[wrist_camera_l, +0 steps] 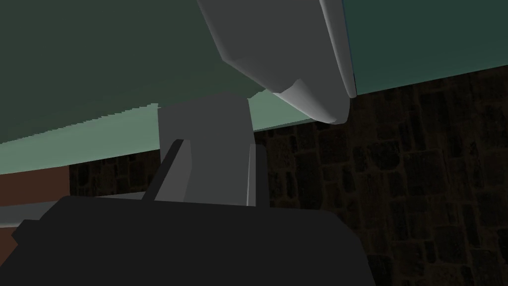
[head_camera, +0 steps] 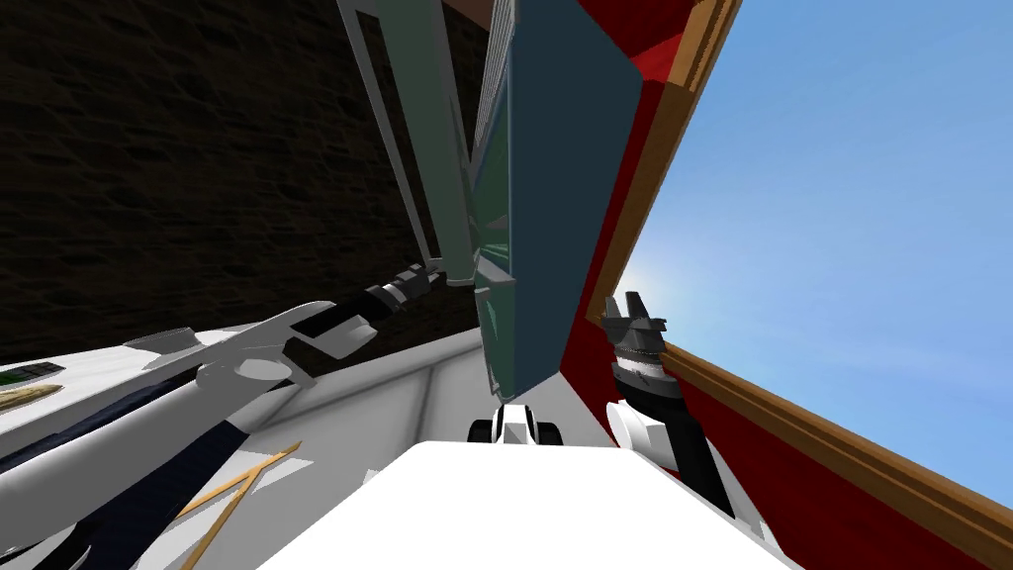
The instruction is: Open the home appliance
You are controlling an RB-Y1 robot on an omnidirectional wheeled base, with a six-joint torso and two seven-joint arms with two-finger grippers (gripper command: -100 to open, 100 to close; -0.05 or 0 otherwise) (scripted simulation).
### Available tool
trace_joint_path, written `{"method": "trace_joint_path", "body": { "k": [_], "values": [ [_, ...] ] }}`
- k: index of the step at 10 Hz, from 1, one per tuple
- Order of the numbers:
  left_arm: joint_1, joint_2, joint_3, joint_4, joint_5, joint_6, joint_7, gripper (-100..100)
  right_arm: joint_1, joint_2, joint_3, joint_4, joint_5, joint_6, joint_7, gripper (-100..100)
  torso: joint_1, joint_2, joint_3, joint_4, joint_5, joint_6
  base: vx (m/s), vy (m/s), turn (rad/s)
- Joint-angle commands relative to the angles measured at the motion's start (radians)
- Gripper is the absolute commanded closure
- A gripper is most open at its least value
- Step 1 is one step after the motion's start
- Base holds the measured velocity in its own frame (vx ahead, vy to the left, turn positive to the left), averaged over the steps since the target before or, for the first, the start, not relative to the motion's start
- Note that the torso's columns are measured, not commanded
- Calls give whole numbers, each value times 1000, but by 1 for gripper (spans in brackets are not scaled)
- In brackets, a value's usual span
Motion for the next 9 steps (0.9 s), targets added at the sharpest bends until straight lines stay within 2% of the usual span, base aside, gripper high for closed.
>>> {"method": "trace_joint_path", "body": {
  "k": [1, 3, 6, 7, 9],
  "values": [
    [-9, 12, -6, -30, 6, -16, 7, 100, 0, 0, 0, 0, 0, 0, 0, 0, -2, 3, 3, 0, 1, -1, -27, 301, -58],
    [-3, 22, -11, -54, 14, -28, 12, 100, 0, 0, 0, 0, 0, 0, 0, 0, 7, 6, 5, 2, 3, -3, 14, 337, -21],
    [9, 41, -22, -102, 29, -52, 24, 100, 0, 0, 0, 0, 0, 0, 0, 0, 0, 3, 3, 0, 2, -2, 36, 312, -16],
    [15, 51, -28, -127, 37, -64, 29, 100, 0, 0, 0, 0, 0, 0, 0, 0, 3, 7, 6, 0, 3, -4, 23, 366, -62],
    [17, 45, -29, -131, 33, -61, 27, 100, 0, 0, 0, 0, 0, 0, 0, 0, 3, 11, 10, 0, 5, -7, 12, 207, -10]
  ]
}}
